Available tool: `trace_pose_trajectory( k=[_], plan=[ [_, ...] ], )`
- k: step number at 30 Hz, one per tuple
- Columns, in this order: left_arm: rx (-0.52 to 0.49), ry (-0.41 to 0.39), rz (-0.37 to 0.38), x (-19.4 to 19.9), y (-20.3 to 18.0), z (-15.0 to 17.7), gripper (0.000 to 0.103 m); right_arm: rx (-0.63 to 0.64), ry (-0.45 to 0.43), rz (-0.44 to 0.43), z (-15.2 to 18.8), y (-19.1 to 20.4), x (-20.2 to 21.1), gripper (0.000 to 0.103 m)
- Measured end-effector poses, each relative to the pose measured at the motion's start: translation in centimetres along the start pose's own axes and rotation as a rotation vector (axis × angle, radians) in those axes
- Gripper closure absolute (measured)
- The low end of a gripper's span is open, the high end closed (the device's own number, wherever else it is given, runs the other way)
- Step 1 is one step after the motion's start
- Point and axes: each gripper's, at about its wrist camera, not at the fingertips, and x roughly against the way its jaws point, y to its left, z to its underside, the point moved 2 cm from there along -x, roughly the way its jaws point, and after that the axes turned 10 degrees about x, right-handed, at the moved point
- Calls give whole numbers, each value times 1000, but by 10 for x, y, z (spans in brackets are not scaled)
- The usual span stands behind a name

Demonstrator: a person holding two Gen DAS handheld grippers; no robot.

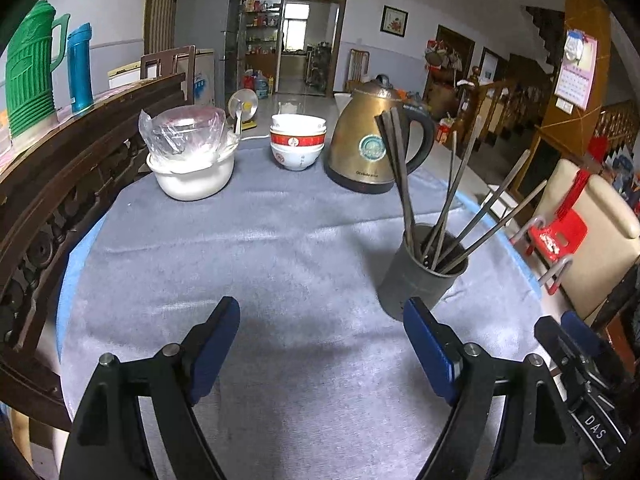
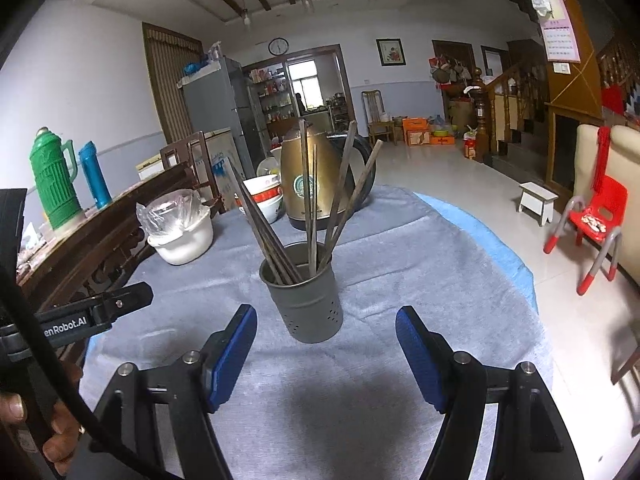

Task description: Organize utensils

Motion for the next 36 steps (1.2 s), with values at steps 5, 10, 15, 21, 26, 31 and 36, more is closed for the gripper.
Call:
trace_pose_trajectory(
  k=[5,10,15,21,26,31,36],
  plan=[
    [-12,18,-20,-8,1,0,19,11,11,7,-1,0,-6,28],
    [-13,27,-21,-12,0,-2,19,36,10,11,-3,2,-9,28],
    [-30,14,-35,-13,-3,-3,10,100,0,20,-9,9,-11,28],
    [-46,10,-44,-13,-6,-3,7,115,18,17,-10,11,-17,26],
    [-60,3,-55,-14,-8,-3,6,138,27,16,-10,14,-19,26],
    [-70,-8,-59,-14,-11,-6,2,153,30,24,-11,14,-20,26],
    [-73,9,-59,-18,-15,-9,2,159,34,30,-11,11,-22,26]
  ],
)
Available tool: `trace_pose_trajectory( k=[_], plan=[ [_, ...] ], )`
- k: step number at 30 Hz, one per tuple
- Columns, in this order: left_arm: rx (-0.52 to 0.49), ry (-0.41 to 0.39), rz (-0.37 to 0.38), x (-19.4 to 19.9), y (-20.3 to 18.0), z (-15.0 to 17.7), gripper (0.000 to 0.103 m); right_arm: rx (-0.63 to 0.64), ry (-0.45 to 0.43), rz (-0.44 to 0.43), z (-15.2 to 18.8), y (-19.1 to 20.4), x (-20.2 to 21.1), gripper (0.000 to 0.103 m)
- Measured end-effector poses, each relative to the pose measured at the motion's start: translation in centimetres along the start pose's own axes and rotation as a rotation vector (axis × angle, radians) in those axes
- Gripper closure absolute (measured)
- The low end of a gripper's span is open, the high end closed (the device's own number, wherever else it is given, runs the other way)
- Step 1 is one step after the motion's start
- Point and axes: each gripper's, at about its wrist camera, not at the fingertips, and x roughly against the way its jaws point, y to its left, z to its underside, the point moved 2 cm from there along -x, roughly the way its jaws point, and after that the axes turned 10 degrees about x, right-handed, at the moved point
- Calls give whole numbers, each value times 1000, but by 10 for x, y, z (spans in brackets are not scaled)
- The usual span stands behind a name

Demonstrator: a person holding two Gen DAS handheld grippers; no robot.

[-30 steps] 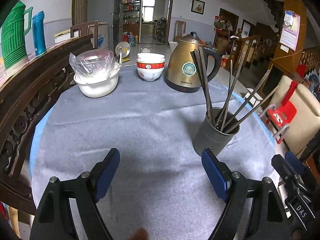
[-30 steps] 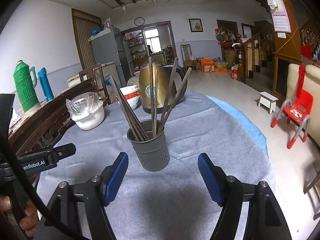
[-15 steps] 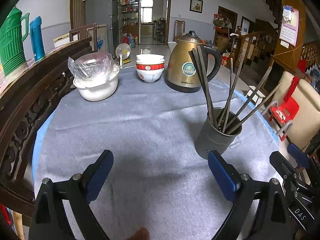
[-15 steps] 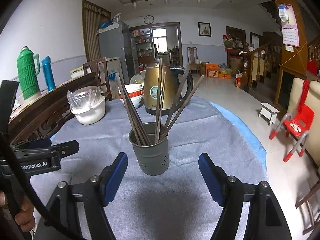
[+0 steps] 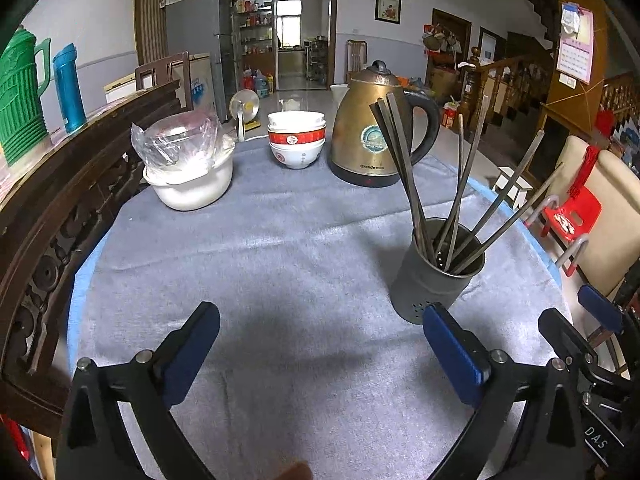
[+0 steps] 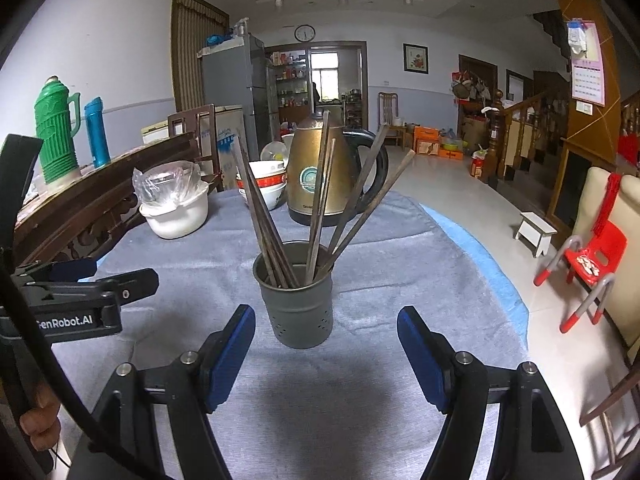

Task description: Organize utensils

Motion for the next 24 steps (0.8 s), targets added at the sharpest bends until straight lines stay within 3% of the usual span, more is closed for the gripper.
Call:
trace_pose_trajectory(
  k=[24],
  plan=[
    [-16,-19,24,22,-13,-8,0,21,-25,24,-10,-1,17,26]
  ],
)
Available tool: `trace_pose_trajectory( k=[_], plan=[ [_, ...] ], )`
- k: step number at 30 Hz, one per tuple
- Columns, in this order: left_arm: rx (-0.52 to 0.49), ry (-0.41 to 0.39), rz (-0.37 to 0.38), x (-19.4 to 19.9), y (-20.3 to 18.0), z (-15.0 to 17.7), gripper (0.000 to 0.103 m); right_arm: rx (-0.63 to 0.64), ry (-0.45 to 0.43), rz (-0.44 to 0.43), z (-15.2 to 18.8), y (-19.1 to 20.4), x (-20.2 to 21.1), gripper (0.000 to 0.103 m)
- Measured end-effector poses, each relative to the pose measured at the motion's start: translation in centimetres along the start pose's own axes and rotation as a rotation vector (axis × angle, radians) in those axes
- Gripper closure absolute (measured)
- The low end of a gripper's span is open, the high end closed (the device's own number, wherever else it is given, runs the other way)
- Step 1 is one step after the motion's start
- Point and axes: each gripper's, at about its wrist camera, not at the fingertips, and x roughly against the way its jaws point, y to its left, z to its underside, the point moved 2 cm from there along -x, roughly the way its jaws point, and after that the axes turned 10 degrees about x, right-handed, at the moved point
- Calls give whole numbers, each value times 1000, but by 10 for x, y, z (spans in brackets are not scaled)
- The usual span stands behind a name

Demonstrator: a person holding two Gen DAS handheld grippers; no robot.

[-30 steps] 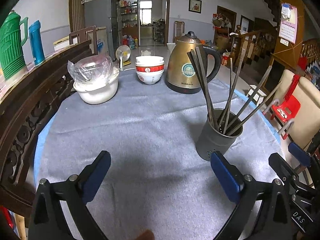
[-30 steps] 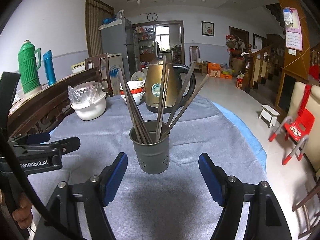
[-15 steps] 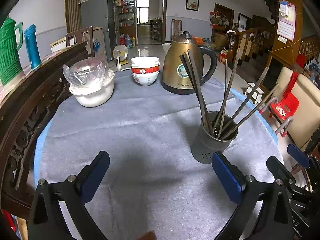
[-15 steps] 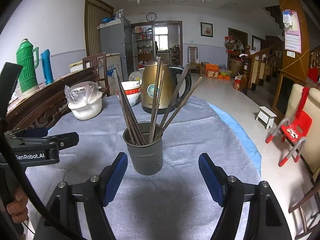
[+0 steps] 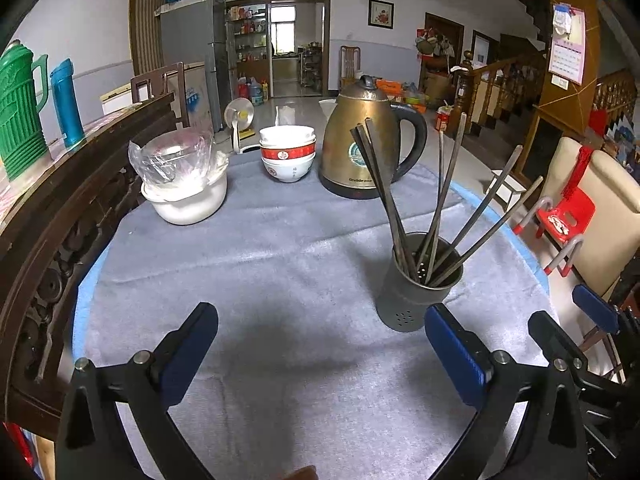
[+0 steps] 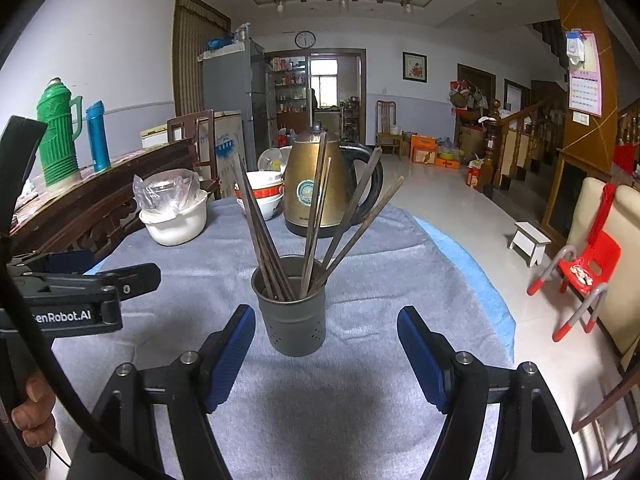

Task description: Organize utensils

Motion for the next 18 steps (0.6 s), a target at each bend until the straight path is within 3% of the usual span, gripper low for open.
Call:
trace_pose_trajectory(
  k=[18],
  plan=[
    [-26,0,19,5,-15,-2,0,-4,-13,15,-3,-9,8,24]
  ],
)
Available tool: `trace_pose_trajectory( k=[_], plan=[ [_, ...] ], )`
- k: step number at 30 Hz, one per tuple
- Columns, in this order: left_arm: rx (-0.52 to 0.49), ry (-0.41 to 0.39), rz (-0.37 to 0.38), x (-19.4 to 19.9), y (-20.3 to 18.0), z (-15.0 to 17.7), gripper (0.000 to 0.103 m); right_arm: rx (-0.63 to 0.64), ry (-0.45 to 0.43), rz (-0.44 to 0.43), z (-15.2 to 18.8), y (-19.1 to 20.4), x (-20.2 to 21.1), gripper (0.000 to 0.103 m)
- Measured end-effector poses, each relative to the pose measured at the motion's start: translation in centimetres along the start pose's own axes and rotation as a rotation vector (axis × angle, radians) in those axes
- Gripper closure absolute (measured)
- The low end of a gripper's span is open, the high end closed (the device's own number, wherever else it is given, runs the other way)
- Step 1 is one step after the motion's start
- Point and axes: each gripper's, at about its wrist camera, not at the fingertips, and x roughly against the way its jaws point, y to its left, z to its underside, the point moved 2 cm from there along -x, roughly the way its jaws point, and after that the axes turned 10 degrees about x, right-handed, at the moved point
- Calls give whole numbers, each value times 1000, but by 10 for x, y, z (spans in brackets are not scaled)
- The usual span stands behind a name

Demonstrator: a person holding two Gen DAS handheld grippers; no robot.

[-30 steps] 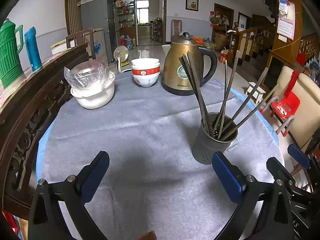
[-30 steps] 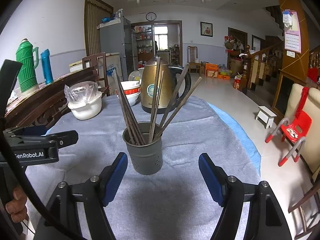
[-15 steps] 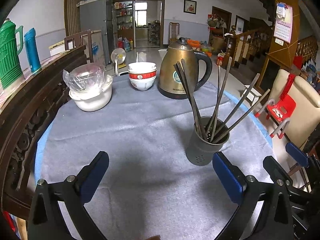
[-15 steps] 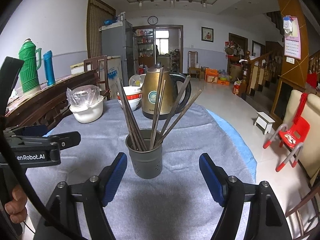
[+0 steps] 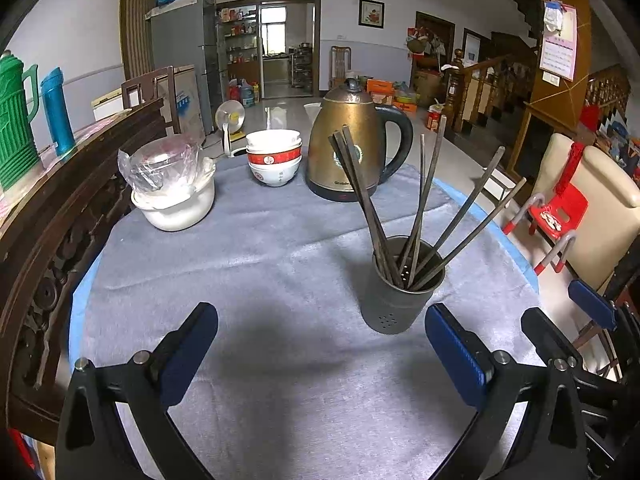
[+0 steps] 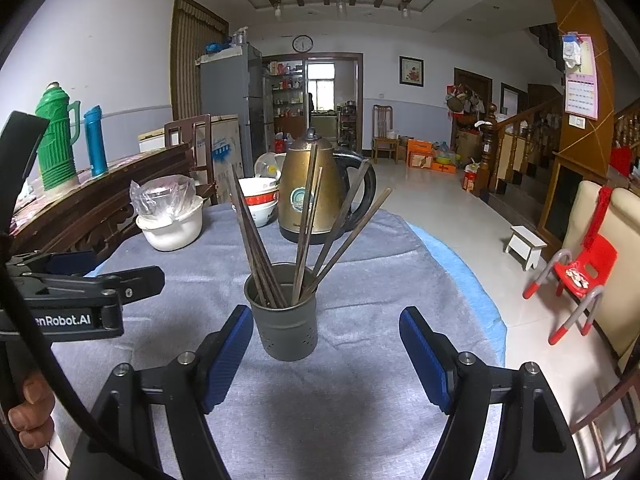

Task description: Organize utensils

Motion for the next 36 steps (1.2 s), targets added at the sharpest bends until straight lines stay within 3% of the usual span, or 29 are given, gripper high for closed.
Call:
trace_pose_trajectory(
  k=[36],
  plan=[
    [-18,-1,21,6,-15,-6,0,-10,-15,-1,-7,-4,8,24]
  ],
)
